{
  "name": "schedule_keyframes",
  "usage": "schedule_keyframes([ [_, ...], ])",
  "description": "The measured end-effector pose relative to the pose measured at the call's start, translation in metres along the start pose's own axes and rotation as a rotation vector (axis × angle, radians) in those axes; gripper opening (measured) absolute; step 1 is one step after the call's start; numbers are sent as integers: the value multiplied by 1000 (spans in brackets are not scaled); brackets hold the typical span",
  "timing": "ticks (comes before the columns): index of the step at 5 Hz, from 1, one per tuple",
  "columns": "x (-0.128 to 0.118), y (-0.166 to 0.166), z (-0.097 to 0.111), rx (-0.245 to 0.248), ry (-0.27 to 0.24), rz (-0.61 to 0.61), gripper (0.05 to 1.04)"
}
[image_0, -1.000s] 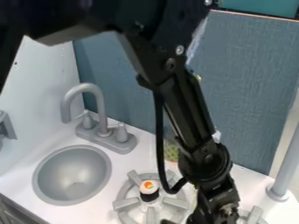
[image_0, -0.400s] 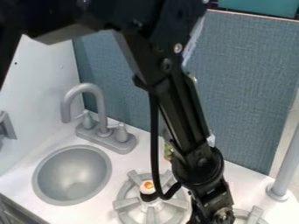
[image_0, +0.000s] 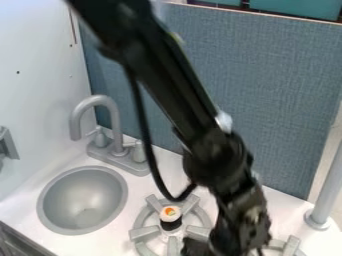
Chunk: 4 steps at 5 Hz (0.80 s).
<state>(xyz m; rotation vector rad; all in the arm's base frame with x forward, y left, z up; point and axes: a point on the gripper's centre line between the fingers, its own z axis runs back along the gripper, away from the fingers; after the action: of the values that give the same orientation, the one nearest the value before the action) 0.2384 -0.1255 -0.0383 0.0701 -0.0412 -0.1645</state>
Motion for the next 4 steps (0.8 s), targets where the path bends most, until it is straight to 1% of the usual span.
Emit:
schedule_keyframes([
  [1, 10, -7, 13, -22, -34, -32, 92],
  [2, 31, -29, 27, -69, -96, -118, 92],
  [3, 43, -45, 23, -102, -94, -210, 91],
  [4, 59, -65, 20, -103, -90, -283, 91],
])
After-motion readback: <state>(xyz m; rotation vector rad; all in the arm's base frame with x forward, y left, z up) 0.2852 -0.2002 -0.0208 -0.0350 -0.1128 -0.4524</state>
